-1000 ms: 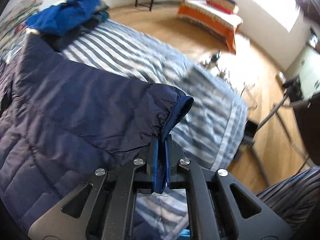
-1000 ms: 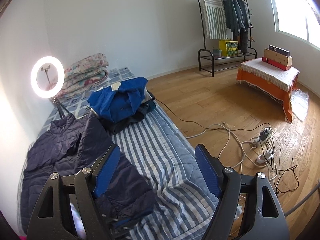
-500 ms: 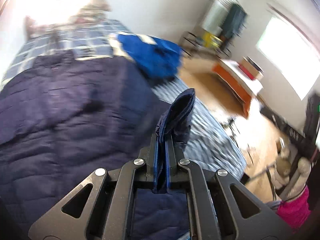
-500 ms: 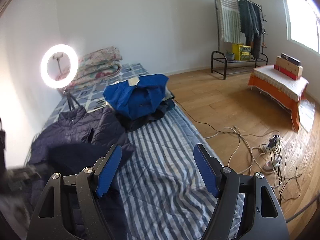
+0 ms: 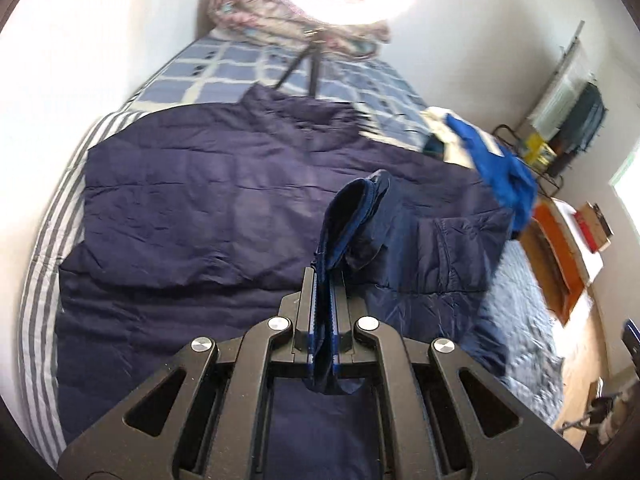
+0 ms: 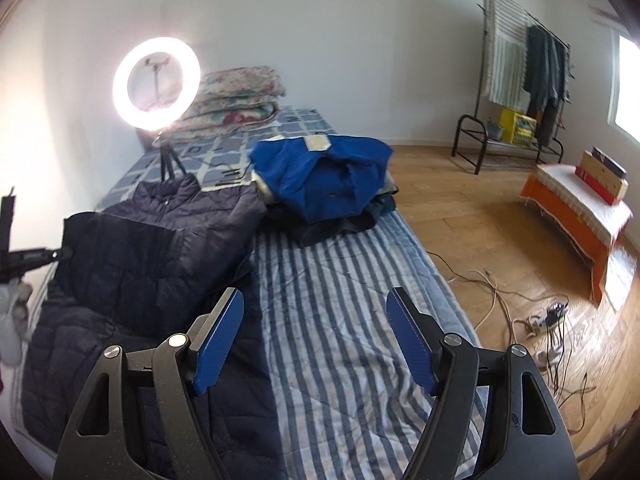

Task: Fold large clothes
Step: 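Fold the held sleeve across the jacket body and open the left gripper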

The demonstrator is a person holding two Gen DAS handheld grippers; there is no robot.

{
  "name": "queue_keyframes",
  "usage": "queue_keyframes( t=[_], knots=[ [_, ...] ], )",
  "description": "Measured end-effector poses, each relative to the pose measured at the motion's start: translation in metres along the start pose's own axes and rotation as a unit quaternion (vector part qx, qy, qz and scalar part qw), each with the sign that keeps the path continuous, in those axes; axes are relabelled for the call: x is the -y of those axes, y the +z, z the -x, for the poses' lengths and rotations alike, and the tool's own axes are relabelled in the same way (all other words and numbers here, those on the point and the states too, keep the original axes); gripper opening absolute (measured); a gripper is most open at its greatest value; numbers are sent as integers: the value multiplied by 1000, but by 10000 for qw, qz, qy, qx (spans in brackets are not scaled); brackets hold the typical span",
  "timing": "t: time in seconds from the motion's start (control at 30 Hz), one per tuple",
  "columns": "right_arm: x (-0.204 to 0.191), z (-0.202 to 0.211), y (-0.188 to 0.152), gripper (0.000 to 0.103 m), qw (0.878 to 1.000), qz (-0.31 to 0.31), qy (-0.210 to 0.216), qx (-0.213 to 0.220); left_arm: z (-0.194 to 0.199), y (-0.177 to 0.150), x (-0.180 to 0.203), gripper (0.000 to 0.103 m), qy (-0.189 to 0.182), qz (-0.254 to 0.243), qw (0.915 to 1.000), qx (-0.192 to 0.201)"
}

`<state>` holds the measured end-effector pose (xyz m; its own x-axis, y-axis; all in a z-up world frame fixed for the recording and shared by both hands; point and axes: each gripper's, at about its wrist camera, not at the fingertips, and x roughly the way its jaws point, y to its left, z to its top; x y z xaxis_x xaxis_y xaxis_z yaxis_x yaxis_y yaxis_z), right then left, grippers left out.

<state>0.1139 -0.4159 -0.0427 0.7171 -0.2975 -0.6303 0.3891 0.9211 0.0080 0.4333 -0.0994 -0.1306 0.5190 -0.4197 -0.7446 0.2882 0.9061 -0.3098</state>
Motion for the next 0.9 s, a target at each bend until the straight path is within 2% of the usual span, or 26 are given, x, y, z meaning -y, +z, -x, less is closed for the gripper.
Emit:
queue_keyframes(
  t=[0.17, 0.53, 0.7, 0.9],
  knots=[
    [-18, -10, 0, 74, 9997, 190, 81, -113, -24, 15, -35, 3, 224, 126, 9997, 24],
    [-54, -21, -6, 74, 9969, 737, 145, -219, -49, 67, -116, 3, 582, 735, 9946, 452],
    [-67, -26, -8, 74, 9953, 924, 164, -241, -73, 70, -143, 3, 685, 1029, 9917, 355],
    [-73, -31, -9, 74, 9950, 911, 237, -324, -99, 60, -152, 3, 966, 990, 9904, 71]
  ],
)
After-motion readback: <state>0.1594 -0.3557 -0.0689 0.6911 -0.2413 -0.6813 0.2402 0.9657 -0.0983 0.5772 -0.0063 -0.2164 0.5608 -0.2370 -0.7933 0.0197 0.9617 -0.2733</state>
